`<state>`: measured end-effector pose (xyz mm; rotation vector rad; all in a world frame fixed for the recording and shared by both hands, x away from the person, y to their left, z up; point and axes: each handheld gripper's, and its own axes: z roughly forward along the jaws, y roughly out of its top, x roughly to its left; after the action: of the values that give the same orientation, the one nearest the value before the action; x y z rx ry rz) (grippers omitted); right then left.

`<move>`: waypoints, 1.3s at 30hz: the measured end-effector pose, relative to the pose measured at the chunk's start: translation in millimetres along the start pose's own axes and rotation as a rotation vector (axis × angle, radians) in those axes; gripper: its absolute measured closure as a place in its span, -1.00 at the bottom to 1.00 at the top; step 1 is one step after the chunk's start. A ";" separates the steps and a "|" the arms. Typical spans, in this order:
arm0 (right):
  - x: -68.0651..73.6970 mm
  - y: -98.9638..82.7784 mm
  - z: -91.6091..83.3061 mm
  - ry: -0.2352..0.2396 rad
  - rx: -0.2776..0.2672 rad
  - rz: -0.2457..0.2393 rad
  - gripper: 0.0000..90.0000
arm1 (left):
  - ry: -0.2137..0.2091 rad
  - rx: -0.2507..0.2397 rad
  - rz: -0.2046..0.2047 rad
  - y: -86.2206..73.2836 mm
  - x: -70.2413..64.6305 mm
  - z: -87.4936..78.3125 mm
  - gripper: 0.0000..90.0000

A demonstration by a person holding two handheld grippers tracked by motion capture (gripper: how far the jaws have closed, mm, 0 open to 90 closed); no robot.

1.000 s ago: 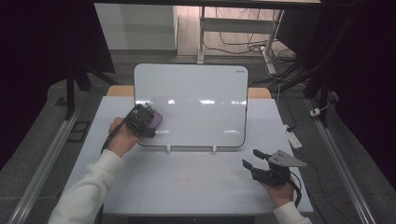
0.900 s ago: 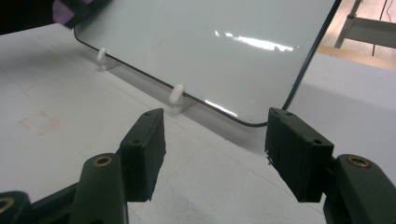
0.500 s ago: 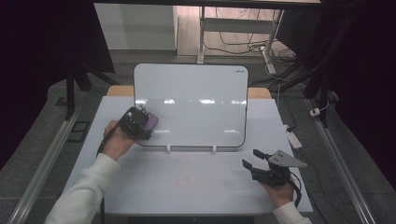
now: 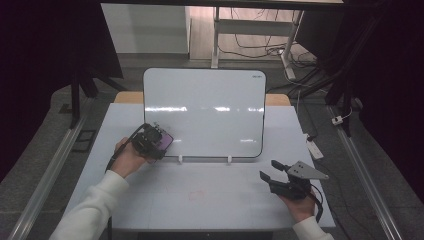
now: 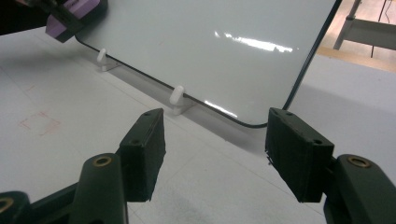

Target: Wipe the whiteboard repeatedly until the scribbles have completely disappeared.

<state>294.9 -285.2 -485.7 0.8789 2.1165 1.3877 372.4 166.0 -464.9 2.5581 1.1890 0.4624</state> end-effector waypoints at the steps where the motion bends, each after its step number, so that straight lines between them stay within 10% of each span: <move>1: 0.0 0.1 0.1 -0.001 0.000 0.000 -0.18 | 0.000 0.002 0.002 0.5 0.5 -0.7 -0.09; 12: -0.8 -0.3 0.1 -0.001 0.000 0.003 -0.18 | 0.028 -0.070 -0.086 23.4 38.1 -26.4 -0.09; 24: -0.7 -0.3 -1.8 -0.004 -0.002 0.004 -0.18 | -0.018 -0.014 -0.052 -14.9 9.5 0.9 -0.09; 32: -0.9 0.0 -2.2 -0.006 -0.002 0.004 -0.18 | -0.007 -0.045 -0.037 4.6 10.5 -7.6 -0.09; 39: -0.1 0.1 -2.0 -0.001 -0.004 0.005 -0.18 | -0.018 -0.007 0.032 15.3 -16.9 4.0 -0.09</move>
<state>293.6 -286.5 -484.8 0.8832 2.1115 1.3935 374.2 142.9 -465.5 2.5736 1.1398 0.4496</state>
